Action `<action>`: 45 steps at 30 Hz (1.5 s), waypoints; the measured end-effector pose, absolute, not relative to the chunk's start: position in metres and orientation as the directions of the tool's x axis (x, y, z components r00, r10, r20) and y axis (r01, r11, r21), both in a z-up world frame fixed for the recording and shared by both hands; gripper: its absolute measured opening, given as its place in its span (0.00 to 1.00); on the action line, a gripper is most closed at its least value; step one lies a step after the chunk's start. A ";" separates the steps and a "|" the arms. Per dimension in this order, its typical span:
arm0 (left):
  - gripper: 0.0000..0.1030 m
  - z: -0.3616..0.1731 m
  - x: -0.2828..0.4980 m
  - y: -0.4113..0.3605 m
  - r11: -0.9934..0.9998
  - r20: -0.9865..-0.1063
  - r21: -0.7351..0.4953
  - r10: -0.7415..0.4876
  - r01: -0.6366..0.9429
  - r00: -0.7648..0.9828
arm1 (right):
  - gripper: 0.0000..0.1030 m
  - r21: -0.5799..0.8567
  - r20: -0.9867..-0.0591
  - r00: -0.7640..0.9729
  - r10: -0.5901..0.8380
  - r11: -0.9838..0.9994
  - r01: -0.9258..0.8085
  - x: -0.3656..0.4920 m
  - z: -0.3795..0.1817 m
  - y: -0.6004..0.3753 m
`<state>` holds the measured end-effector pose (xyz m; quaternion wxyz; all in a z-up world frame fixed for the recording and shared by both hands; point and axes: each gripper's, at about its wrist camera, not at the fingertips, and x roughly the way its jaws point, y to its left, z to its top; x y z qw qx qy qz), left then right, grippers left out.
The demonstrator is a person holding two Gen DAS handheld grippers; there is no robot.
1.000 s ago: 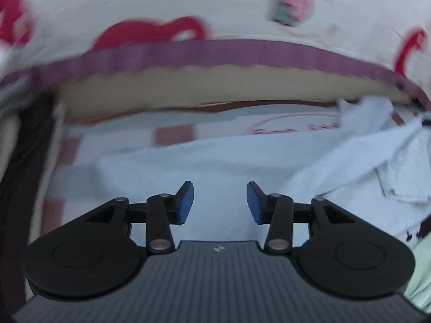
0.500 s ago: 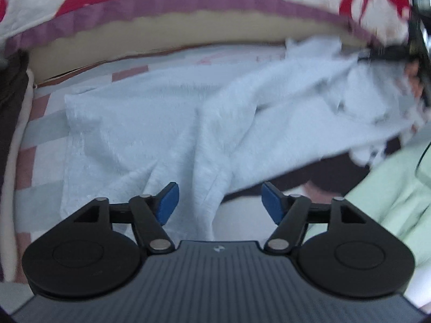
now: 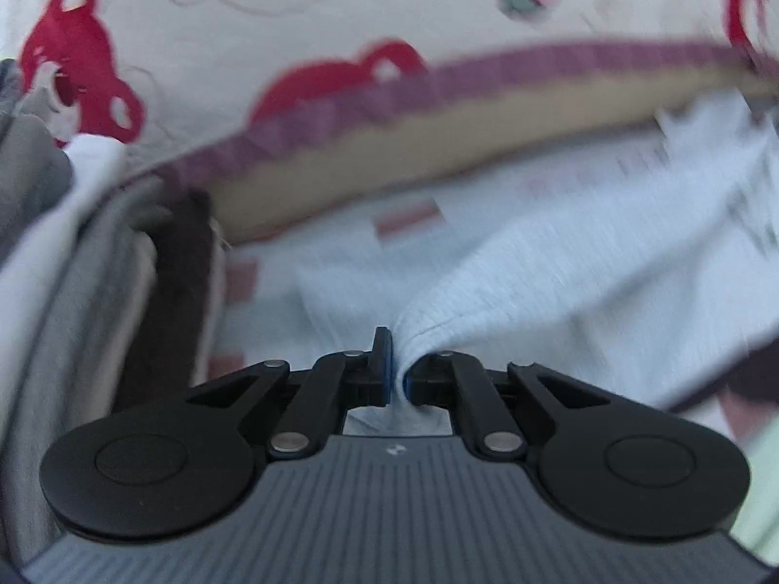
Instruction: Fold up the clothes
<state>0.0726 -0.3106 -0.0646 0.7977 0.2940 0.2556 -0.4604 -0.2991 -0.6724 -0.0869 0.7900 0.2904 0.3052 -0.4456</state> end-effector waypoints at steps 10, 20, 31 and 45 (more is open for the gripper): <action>0.12 -0.132 0.147 -0.371 0.563 -0.705 0.268 -0.438 0.782 0.557 | 0.10 0.203 -0.777 0.401 -0.485 0.410 0.889 -0.294 -0.123 -0.693; 0.19 -0.135 0.158 -0.361 0.591 -0.636 0.372 -0.400 0.716 0.660 | 0.47 0.272 -0.759 0.367 -0.537 0.251 0.929 -0.312 -0.119 -0.687; 0.20 -0.122 0.164 -0.345 0.630 -0.700 0.111 -0.499 0.769 0.510 | 0.52 0.505 -0.680 0.587 -0.440 0.301 0.809 -0.354 -0.115 -0.640; 0.44 -0.152 0.132 -0.358 0.575 -0.810 -0.250 -0.565 0.779 0.158 | 0.58 0.259 -0.785 0.513 -0.348 0.569 0.781 -0.312 -0.136 -0.554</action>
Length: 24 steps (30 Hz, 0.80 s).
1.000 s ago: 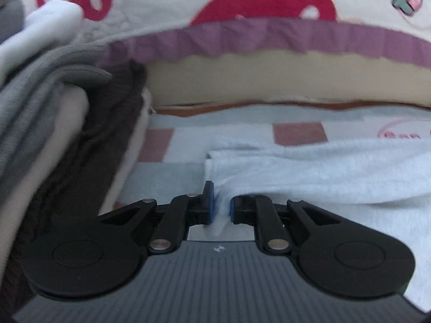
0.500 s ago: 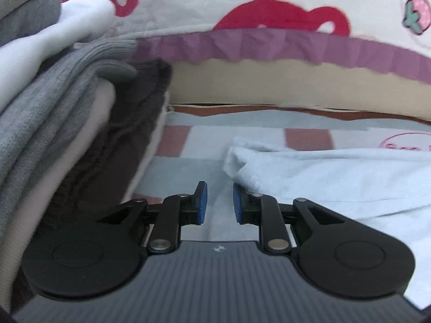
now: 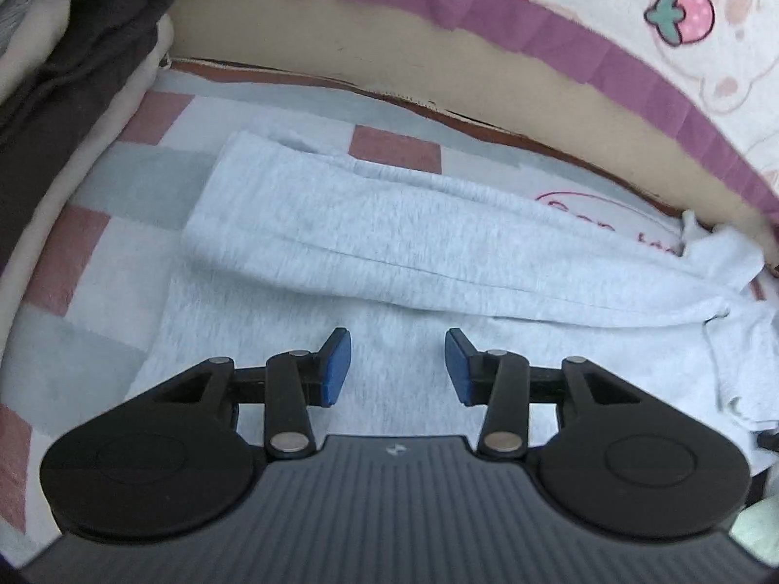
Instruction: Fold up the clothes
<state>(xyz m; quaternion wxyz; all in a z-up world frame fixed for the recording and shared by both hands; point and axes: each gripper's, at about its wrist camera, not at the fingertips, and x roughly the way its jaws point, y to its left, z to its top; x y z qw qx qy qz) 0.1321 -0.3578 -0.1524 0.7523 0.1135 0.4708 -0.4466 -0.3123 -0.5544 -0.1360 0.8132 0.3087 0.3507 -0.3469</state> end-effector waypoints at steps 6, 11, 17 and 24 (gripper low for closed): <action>0.02 -0.159 0.129 -0.374 0.595 -0.773 -0.204 -0.585 0.777 0.245 | 0.07 0.124 -0.722 0.525 -0.452 0.661 0.740 -0.291 -0.127 -0.580; 0.00 -0.142 0.158 -0.385 0.626 -0.725 -0.300 -0.640 0.720 0.254 | 0.07 0.070 -0.615 0.573 -0.542 0.686 0.724 -0.274 -0.067 -0.622; 0.04 -0.134 0.178 -0.400 0.662 -0.662 -0.233 -0.645 0.713 0.382 | 0.21 -0.086 -0.570 0.397 -0.719 0.533 0.842 -0.241 -0.011 -0.692; 0.41 -0.134 0.182 -0.370 0.651 -0.686 -0.179 -0.620 0.738 0.380 | 0.53 0.028 -0.546 0.426 -0.722 0.493 0.870 -0.277 -0.018 -0.681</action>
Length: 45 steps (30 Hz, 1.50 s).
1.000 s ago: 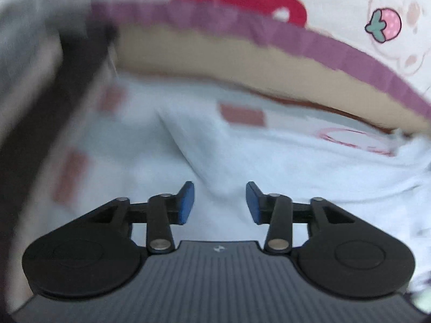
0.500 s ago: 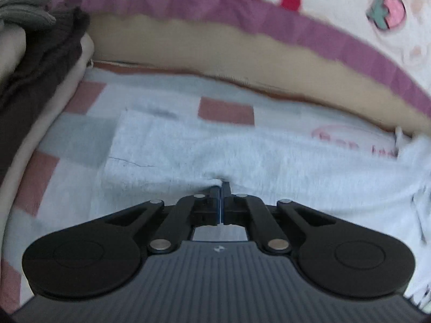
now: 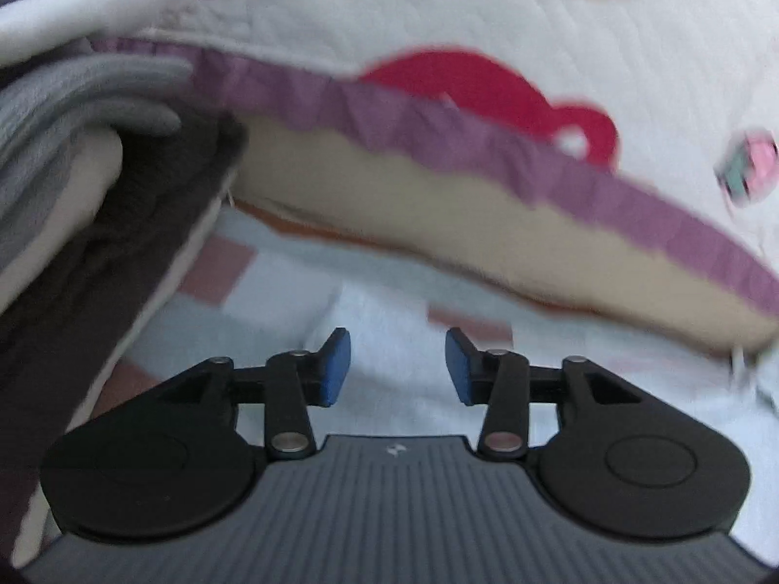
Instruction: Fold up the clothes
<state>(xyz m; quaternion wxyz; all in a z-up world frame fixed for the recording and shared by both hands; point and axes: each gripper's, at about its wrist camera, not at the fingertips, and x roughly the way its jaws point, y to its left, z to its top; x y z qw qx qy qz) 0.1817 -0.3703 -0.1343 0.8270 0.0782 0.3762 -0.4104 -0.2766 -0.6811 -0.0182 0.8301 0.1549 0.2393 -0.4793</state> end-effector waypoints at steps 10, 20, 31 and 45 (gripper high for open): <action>0.43 -0.144 0.167 -0.361 0.691 -0.791 -0.078 -0.482 0.718 0.377 | 0.53 0.268 -0.717 0.295 -0.632 0.140 0.953 -0.397 -0.087 -0.629; 0.45 -0.145 0.140 -0.320 0.738 -0.836 -0.201 -0.472 0.644 0.279 | 0.54 0.329 -0.812 0.177 -0.556 -0.186 0.926 -0.481 -0.108 -0.570; 0.50 -0.134 0.141 -0.236 0.809 -0.827 -0.357 -0.506 0.467 0.246 | 0.55 0.482 -0.807 0.399 -0.436 -0.093 0.872 -0.445 -0.137 -0.537; 0.42 -0.152 0.127 -0.279 0.773 -0.791 -0.376 -0.555 0.510 0.258 | 0.23 0.310 -0.689 0.313 -0.653 0.125 0.943 -0.379 -0.138 -0.543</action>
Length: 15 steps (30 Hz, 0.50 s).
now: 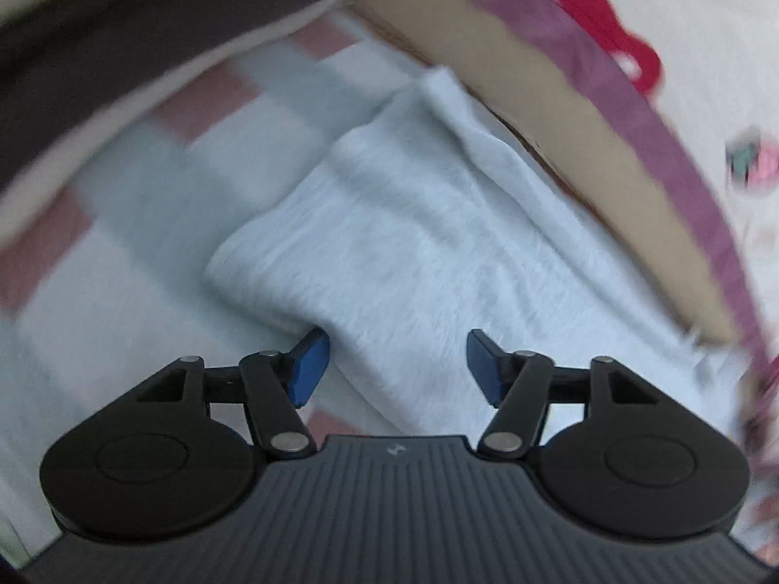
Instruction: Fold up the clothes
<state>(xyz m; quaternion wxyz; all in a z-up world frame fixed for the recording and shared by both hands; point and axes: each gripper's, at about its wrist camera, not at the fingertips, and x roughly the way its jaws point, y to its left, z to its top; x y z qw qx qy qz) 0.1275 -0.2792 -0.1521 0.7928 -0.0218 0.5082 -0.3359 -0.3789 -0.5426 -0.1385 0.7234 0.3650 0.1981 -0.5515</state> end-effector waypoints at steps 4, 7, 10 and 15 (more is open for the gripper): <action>0.06 -0.135 0.118 -0.278 0.749 -0.752 -0.304 -0.568 0.589 0.334 | 0.03 0.285 -0.590 0.346 -0.730 0.212 0.935 -0.386 -0.106 -0.537; 0.05 -0.104 0.111 -0.250 0.745 -0.698 -0.377 -0.619 0.550 0.361 | 0.03 0.006 -0.515 0.271 -0.813 0.312 0.950 -0.376 -0.071 -0.520; 0.05 -0.099 0.108 -0.232 0.782 -0.718 -0.398 -0.591 0.479 0.368 | 0.03 -0.004 -0.564 0.247 -0.788 0.301 0.954 -0.379 -0.083 -0.522; 0.06 -0.135 0.123 -0.224 0.801 -0.797 -0.499 -0.574 0.331 0.189 | 0.10 0.068 -0.667 0.216 -0.713 0.230 0.971 -0.391 -0.112 -0.529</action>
